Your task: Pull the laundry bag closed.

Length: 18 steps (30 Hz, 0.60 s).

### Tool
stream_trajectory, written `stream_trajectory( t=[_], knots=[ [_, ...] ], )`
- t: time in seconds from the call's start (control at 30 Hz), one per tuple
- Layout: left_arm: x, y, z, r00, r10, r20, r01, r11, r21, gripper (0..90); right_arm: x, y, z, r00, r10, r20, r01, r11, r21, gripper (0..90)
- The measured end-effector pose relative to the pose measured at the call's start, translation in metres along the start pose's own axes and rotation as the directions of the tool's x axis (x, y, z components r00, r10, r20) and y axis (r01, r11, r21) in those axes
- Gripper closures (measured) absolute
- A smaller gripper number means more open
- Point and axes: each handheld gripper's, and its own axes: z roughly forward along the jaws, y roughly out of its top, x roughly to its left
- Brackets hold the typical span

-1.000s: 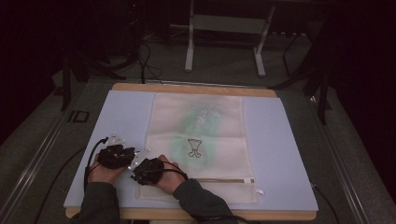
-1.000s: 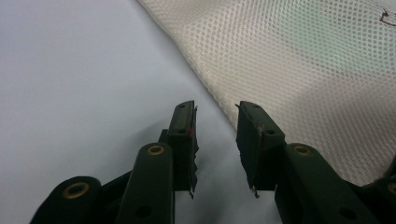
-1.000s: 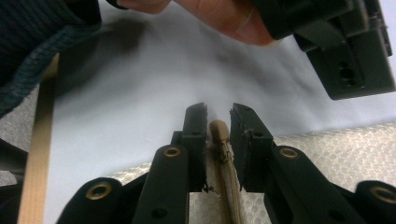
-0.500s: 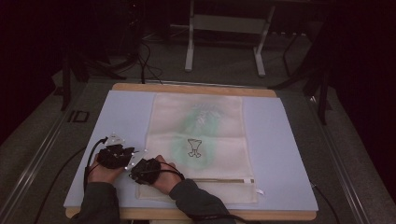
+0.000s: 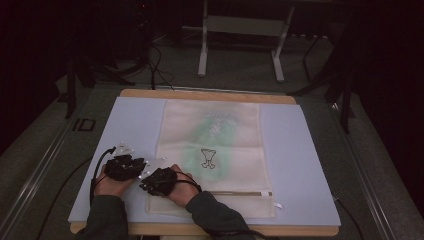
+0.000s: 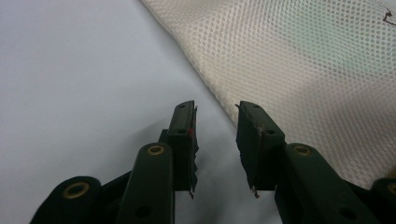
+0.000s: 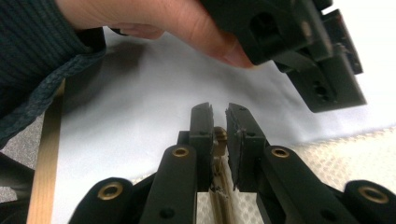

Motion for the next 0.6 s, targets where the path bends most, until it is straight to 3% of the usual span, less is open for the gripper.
stream_trajectory(
  t=[0.33,0.6],
  knots=[
    [0.000,0.000,0.001,1.0000,0.000,0.002,0.000,1.0000,0.004,67.4,0.000,-0.010,-0.014,0.9999,-0.010,-0.004,0.010,1.000,0.015,81.1],
    [-0.001,0.000,0.000,1.0000,0.001,0.001,-0.001,1.0000,0.000,67.4,-0.004,-0.020,-0.012,0.9994,0.012,-0.033,-0.011,0.999,0.039,80.9]
  ],
)
